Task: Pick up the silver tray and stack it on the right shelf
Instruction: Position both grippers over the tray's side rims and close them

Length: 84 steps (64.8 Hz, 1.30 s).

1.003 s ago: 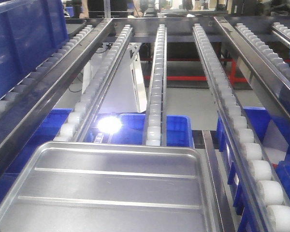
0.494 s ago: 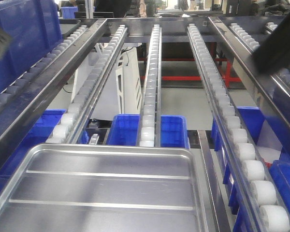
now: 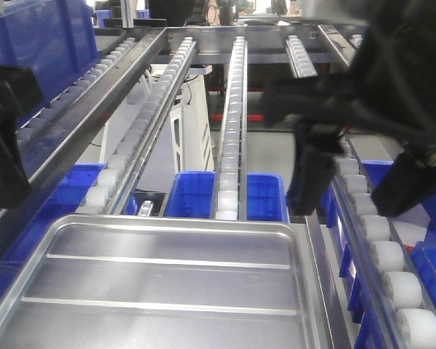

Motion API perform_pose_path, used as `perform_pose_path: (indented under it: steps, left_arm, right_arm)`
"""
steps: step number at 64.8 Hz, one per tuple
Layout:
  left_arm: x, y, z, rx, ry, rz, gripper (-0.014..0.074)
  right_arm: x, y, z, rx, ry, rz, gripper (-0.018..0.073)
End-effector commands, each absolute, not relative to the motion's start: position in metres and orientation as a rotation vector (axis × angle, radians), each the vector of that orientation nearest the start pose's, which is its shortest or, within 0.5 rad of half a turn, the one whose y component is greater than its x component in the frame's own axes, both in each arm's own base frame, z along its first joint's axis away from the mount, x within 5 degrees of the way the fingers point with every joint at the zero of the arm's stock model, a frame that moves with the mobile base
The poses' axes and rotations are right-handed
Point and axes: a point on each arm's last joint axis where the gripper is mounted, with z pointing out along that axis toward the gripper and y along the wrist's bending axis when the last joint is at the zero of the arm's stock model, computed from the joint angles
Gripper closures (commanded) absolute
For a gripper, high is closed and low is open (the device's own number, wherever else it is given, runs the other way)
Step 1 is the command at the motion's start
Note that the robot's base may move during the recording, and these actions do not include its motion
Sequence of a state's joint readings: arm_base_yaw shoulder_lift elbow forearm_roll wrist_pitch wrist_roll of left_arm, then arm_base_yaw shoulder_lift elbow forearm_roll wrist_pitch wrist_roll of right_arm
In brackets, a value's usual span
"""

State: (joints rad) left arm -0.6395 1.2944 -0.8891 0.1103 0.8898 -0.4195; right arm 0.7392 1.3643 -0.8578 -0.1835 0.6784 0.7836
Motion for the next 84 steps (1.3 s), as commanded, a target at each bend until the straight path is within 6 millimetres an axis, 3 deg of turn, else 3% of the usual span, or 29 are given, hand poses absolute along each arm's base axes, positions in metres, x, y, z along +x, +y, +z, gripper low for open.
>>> perform_pose_path:
  steps: [1,20,63,84]
  left_arm:
    - [0.202,-0.14,0.275,0.337,2.673,-0.175,0.026]
    - [0.215,-0.151,0.253,0.316,2.72,-0.151,0.026]
    - [0.233,-0.169,0.215,0.316,2.737,-0.167,0.026]
    - [0.237,-0.172,0.206,0.322,2.751,-0.16,0.026]
  right_arm:
    - [0.205,0.175,0.255,-0.053,2.603,0.304,0.0017]
    - [0.213,0.185,0.229,-0.046,2.674,0.242,0.0017]
    - [0.221,0.194,0.2,-0.053,2.735,0.211,0.002]
    - [0.223,0.198,0.197,-0.06,2.721,0.239,0.002]
